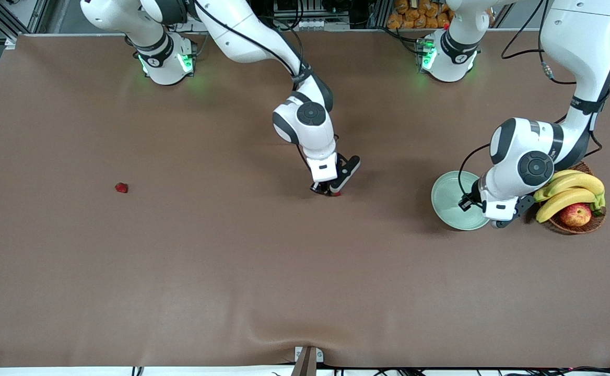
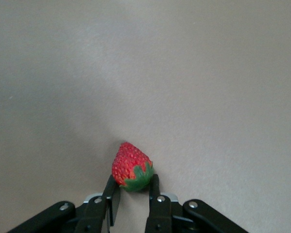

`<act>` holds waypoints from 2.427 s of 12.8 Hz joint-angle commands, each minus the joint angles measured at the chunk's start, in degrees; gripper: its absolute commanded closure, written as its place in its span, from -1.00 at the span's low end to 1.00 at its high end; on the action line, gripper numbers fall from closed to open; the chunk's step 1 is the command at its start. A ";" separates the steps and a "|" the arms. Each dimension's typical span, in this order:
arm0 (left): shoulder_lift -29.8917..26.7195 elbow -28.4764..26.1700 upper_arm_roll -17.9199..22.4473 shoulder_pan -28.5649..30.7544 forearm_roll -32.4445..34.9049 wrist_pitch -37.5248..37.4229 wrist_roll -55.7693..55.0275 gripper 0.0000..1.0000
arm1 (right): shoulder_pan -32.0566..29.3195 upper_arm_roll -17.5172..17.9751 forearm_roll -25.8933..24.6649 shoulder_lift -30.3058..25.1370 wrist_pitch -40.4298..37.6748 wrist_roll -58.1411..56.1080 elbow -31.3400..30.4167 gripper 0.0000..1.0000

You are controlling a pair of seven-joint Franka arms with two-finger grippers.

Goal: Collect all strawberries into plate
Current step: 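Release the strawberry into the plate while the right gripper sets one mid-table, then grasp the mid-table strawberry with the left gripper while the right gripper grasps the last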

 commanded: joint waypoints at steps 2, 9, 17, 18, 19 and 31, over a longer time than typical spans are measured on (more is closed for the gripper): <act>-0.57 -1.79 -0.62 0.95 1.23 1.88 0.30 -0.99 | -2.02 0.09 0.03 1.65 0.52 -0.72 2.58 -0.36; -4.97 4.95 -8.95 0.24 0.97 -3.45 -1.11 -1.00 | -4.66 -0.62 0.56 -3.70 -1.49 -0.54 0.92 -1.00; 5.99 19.09 -13.81 -14.06 1.05 -6.29 -26.48 -1.00 | -5.45 -20.53 0.64 -9.42 -22.47 0.24 -0.32 -1.00; 8.55 22.00 -13.72 -16.17 1.23 -6.29 -30.60 -1.00 | -5.45 -23.79 0.65 -9.60 -24.77 0.25 -0.58 -1.00; 10.92 24.73 -13.72 -18.02 1.40 -6.38 -33.60 -1.00 | -5.45 -26.69 0.73 -9.86 -26.70 0.33 -1.46 -1.00; 21.93 34.77 -0.27 -40.36 5.27 -5.76 -48.04 -1.00 | -19.94 -35.07 2.13 -18.39 -40.43 -0.80 -20.70 -1.00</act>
